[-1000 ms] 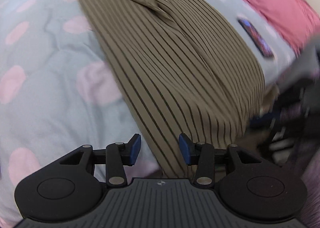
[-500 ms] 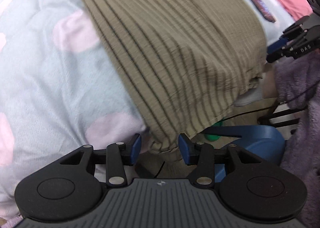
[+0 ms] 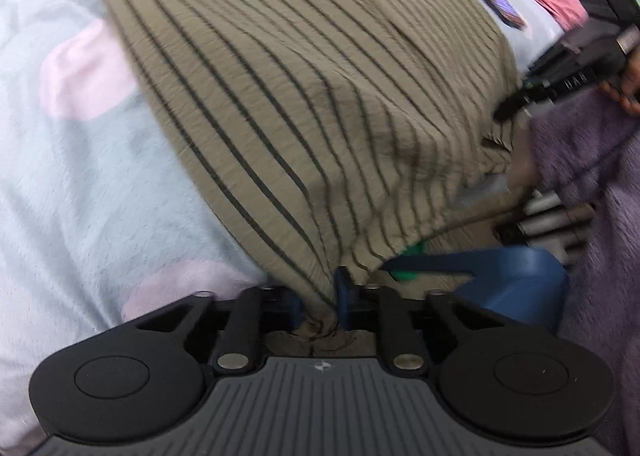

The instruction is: Fold clothes

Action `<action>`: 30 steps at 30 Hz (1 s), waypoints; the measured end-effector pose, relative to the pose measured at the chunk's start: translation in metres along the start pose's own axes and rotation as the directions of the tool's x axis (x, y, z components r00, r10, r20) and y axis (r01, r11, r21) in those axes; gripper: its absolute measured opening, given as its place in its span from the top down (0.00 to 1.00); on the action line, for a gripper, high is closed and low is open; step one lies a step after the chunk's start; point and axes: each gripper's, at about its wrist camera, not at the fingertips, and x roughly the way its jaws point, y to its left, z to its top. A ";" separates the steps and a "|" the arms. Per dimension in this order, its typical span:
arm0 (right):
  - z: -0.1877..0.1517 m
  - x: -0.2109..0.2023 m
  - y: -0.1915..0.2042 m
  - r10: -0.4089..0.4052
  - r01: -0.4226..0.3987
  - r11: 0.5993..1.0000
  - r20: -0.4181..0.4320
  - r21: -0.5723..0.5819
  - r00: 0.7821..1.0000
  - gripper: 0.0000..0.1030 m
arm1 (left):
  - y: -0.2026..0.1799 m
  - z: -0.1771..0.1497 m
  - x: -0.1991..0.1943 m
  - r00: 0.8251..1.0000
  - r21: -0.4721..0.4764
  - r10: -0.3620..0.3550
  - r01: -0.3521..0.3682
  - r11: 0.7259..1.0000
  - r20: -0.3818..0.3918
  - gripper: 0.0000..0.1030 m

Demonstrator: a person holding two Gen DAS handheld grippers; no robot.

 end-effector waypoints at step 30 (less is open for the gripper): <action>0.130 -0.164 -0.061 0.057 -0.101 0.994 0.595 0.040 0.802 0.97 | 0.136 0.152 -0.175 0.861 -0.113 -0.076 0.153 0.982 0.503 0.98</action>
